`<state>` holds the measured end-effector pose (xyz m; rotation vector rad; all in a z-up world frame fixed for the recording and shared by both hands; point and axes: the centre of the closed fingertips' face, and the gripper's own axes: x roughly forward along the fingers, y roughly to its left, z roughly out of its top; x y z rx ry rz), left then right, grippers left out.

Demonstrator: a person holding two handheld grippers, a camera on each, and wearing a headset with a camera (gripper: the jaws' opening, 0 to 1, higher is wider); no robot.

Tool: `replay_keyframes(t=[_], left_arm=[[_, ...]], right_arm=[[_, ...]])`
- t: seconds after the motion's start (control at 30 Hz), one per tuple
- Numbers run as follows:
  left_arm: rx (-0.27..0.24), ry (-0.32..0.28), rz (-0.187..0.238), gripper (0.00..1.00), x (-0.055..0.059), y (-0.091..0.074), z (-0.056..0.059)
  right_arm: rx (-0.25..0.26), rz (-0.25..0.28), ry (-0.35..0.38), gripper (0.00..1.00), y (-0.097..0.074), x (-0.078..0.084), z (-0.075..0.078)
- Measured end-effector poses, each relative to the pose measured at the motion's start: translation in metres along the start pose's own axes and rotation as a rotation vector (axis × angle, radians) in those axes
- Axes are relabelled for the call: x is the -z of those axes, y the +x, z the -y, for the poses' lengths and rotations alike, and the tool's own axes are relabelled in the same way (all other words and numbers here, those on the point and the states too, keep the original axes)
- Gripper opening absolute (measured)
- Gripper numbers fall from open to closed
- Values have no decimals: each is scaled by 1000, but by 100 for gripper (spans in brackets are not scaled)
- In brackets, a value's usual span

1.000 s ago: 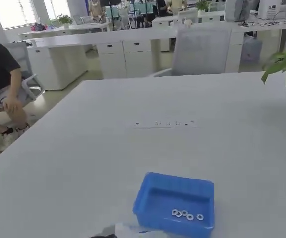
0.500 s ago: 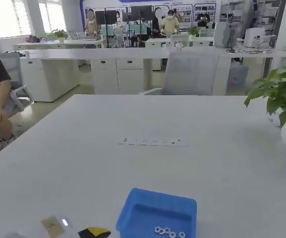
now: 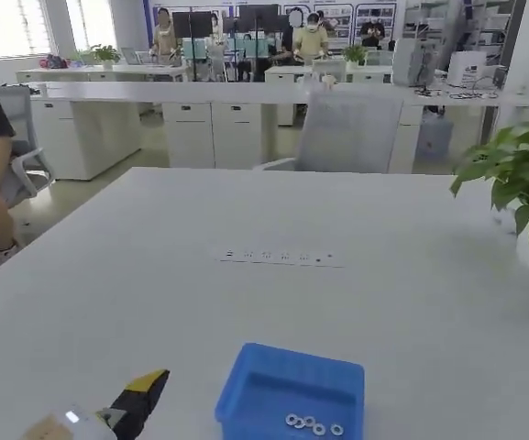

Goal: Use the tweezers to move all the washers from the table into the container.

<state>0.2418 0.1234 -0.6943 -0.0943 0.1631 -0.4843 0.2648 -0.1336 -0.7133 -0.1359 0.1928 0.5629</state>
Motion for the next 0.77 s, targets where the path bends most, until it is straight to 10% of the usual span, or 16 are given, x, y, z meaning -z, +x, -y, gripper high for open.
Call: replay_keyframes(t=[0.3,0.77], left_arm=[[-68,-14,116,99,-15,-4,-16],[-59,-4,104,99,-13,-4,-14]], right_arm=[[54,32,8,99,0,-4,10],[79,25,30,99,0,-2,13]])
